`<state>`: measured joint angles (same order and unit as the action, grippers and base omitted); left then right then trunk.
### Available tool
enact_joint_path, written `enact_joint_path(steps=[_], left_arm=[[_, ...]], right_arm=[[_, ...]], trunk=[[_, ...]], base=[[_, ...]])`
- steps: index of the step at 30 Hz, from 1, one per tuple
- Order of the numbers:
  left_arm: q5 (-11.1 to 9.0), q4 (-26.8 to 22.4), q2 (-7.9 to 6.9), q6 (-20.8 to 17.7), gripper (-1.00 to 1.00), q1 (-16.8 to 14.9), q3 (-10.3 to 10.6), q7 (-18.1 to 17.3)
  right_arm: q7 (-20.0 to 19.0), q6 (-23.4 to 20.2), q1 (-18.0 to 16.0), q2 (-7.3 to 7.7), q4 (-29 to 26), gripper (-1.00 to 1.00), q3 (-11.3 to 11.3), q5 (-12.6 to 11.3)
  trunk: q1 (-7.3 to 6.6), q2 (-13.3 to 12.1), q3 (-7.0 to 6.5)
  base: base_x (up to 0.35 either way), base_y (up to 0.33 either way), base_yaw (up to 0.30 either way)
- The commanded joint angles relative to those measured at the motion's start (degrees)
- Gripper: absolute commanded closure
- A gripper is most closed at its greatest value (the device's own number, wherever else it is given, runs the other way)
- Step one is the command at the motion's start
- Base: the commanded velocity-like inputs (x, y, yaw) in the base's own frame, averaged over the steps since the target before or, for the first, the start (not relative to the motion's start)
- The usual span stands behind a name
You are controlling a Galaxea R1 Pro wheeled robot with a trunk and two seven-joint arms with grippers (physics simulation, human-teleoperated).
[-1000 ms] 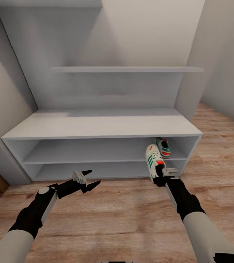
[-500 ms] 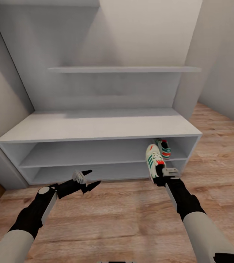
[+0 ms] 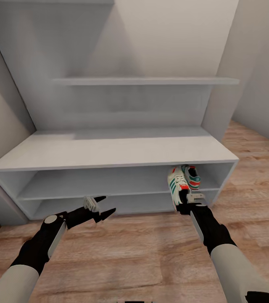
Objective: Pick up the two gym shoes and the two sandals from the corridor floor and place them onto the hallstand (shoe rack) in the corridor, making sure they are on the rack and not on the floor. Arrange them so the two gym shoes are next to each other and the two sandals are next to each other.
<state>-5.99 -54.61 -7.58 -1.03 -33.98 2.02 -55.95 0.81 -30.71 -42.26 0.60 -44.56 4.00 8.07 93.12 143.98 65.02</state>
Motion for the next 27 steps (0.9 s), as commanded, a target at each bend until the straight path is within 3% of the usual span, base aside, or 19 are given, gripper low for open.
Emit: enact_joint_path(steps=[1,9,13,16,21,27], left_arm=[[-0.42,0.03,-0.07,-0.11,-1.00,-0.03,0.18,-0.04],[-0.50,0.03,0.11,-0.11,-1.00,-0.03,0.88,-1.09],[-0.51,0.03,0.42,-0.11,-1.00,-0.03,4.27,-9.01],[-0.51,0.03,0.45,-0.11,-1.00,-0.03,4.79,-10.81],[-0.51,0.03,0.46,-0.11,-1.00,-0.03,4.91,-11.23],[-0.51,0.03,0.46,-0.11,-1.00,-0.03,4.93,-11.33]], right_arm=[[-0.11,-0.31,-0.02,-0.02,-0.07,1.00,0.04,0.54],[-0.11,-0.32,-0.03,-0.05,-0.08,1.00,0.04,0.54],[-0.11,-0.32,-0.04,-0.07,-0.08,1.00,0.04,0.54],[-0.11,-0.32,-0.02,-0.08,-0.07,1.00,0.04,0.54],[-0.11,-0.32,-0.03,-0.08,-0.05,1.00,0.04,0.54],[-0.11,-0.29,-0.05,-0.08,-0.01,1.00,0.04,0.54]], trunk=[[0.02,0.02,0.05],[0.02,0.02,0.05],[0.02,0.02,0.05],[0.02,0.02,0.05],[0.02,0.02,0.05],[0.02,0.02,0.05]], base=[[0.315,-0.052,0.000],[0.172,-0.124,0.000],[0.012,-0.011,0.000],[0.001,-0.001,0.000],[0.030,0.000,0.000],[0.285,-0.004,0.000]])
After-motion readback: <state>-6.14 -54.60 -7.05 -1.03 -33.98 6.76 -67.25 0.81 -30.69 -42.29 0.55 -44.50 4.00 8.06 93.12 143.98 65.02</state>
